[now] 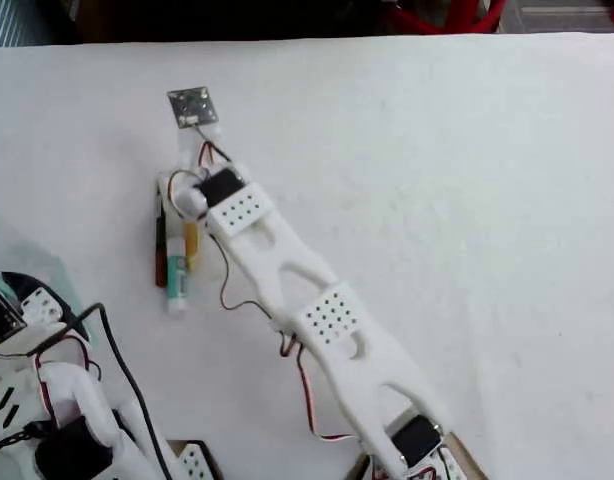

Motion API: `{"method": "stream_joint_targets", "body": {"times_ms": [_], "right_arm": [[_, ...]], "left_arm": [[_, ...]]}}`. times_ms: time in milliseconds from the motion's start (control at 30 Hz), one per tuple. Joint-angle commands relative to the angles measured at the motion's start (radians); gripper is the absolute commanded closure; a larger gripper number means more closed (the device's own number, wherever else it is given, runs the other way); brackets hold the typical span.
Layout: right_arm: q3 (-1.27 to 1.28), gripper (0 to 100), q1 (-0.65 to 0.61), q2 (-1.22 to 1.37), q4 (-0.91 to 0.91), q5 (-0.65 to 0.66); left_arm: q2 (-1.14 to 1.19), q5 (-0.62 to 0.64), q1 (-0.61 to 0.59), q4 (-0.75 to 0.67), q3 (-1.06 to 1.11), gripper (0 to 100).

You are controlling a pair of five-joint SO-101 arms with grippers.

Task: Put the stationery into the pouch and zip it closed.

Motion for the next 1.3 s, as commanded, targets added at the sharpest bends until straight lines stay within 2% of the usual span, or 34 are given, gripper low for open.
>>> {"method": "stream_joint_targets", "body": {"times_ms": [0,267,467,600,767,933,1267], "right_arm": [[-0.098,82.1,-0.012,0.005,-0.005,0.0],[-0.117,82.1,-0.007,0.03,-0.012,0.005],[-0.127,82.2,-0.002,0.068,-0.05,0.115],[-0.12,82.2,-0.002,0.068,-0.047,0.127],[-0.127,82.7,0.005,0.068,0.013,0.127],[-0.129,92.0,0.016,0.067,0.065,0.129],[-0.138,91.5,0.054,0.061,0.16,0.129]], "left_arm": [[-0.002,0.006,0.012,-0.009,-0.009,98],[-0.002,0.006,0.012,-0.008,-0.009,98],[-0.002,0.006,0.012,-0.008,-0.011,98],[-0.002,0.006,0.012,-0.008,-0.014,98],[-0.002,0.006,0.012,-0.008,-0.014,98],[-0.002,0.006,0.012,-0.008,-0.014,98],[-0.002,0.008,0.012,-0.008,-0.014,98]]}}
